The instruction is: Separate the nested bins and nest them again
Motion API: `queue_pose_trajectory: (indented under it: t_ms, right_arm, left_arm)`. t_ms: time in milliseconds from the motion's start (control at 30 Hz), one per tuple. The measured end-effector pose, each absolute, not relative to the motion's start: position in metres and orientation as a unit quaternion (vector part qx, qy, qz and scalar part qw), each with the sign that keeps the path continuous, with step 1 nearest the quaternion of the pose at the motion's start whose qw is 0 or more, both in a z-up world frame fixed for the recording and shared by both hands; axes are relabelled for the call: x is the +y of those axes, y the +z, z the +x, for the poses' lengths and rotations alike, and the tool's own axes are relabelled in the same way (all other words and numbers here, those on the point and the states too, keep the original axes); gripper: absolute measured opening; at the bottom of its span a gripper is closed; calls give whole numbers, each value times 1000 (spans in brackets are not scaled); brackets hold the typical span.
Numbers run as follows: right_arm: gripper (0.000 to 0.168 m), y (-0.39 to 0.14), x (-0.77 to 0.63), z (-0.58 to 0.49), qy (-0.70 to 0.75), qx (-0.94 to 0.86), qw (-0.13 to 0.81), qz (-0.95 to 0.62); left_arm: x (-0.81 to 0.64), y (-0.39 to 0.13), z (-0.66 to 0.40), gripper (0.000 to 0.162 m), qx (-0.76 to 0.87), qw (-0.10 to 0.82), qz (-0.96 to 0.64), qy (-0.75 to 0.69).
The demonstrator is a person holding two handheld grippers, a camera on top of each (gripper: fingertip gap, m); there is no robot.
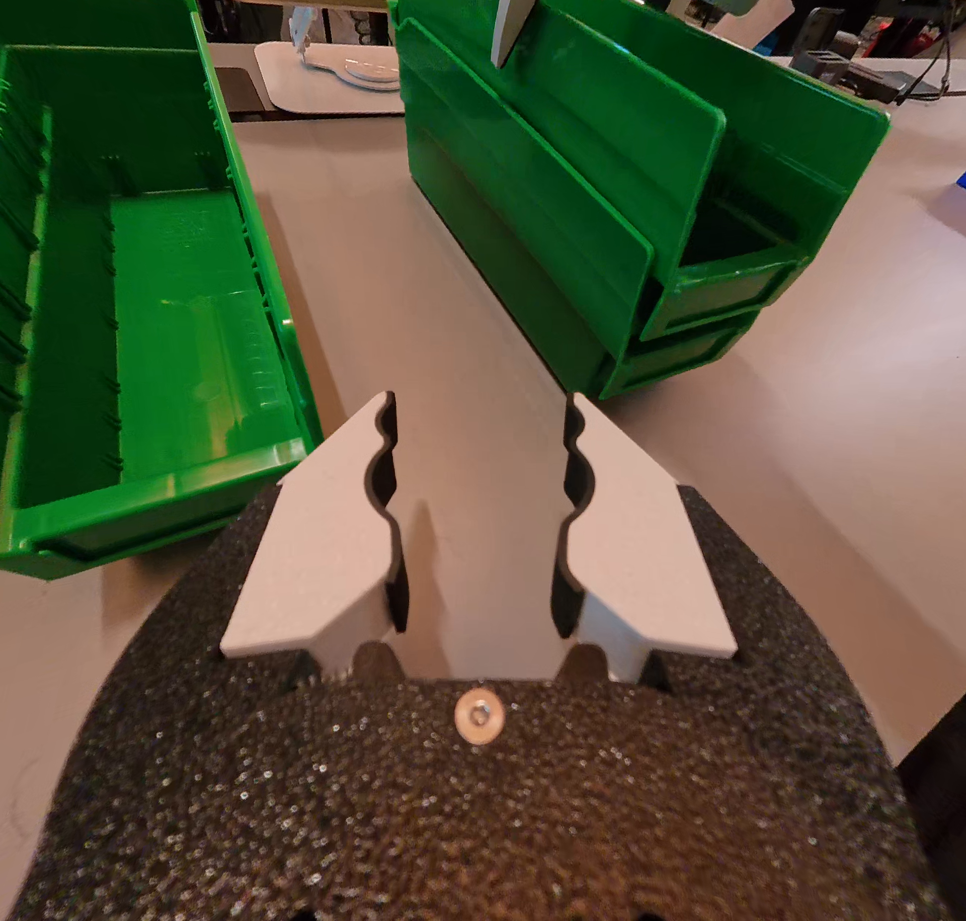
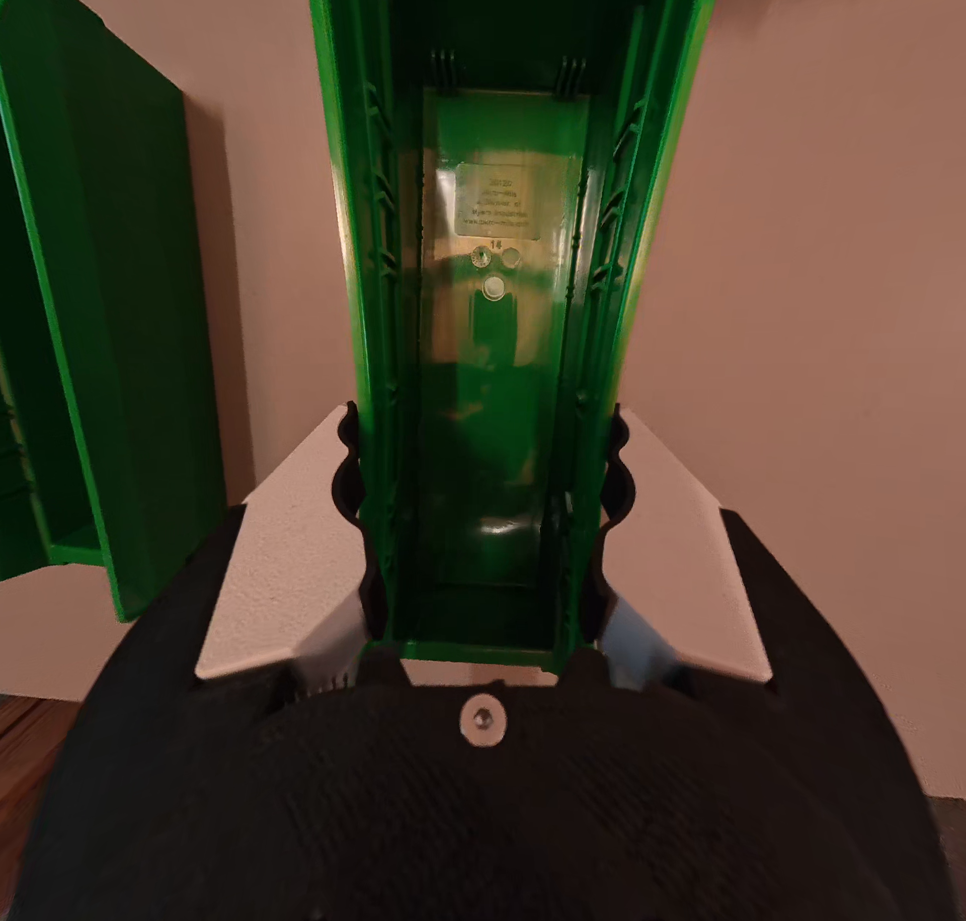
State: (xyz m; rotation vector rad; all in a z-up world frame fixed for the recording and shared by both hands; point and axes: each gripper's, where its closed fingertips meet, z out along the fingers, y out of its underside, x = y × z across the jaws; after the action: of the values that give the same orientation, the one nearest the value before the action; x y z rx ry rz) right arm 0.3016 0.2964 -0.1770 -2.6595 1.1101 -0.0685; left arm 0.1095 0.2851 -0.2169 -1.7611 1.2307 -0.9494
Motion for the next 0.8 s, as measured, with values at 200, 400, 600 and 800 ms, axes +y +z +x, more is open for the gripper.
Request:
queue_pose_trajectory:
  t_ms: [200,400,600,800]
  right_arm:
    - [90,-158,300,305,-32,384,145,-911]
    - [90,-130,301,309,-52,377,164,-910]
    - [92,-110,299,312,-39,385,178,-905]
    - [93,-40,282,340,-46,392,203,-896]
  left_arm:
    - [287,-218,109,62,481,384,-694,-374]
    - [287,-220,109,62,482,380,-696,-373]
    - [285,-220,109,61,490,380,-693,-369]
    - [290,-218,105,60,484,376,-697,-373]
